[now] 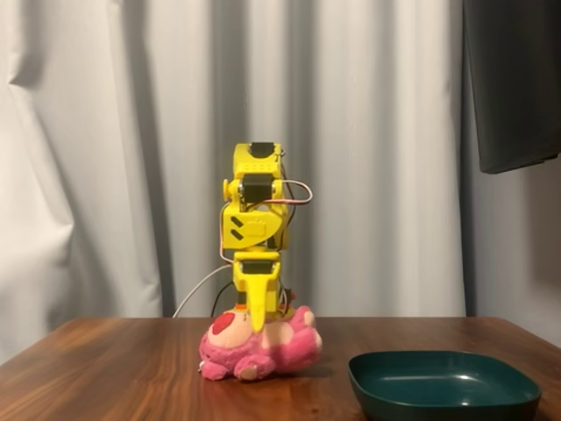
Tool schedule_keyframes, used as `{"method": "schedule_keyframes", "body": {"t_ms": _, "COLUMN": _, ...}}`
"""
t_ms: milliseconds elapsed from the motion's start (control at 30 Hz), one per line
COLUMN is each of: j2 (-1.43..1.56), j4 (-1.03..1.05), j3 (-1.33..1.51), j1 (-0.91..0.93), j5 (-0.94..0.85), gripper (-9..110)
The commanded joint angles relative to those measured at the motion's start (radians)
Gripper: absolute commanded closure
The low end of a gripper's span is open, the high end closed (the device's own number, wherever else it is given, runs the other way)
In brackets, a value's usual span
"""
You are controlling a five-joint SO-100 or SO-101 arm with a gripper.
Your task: Grasp a strawberry bear and put it in the bin.
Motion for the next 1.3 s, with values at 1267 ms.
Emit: {"method": "schedule_keyframes", "body": {"t_ms": 1267, "j2": 0.031, "j4": -0.101, "j3": 0.15, "j1": -0.063, "j5": -0.006, "gripper": 57}}
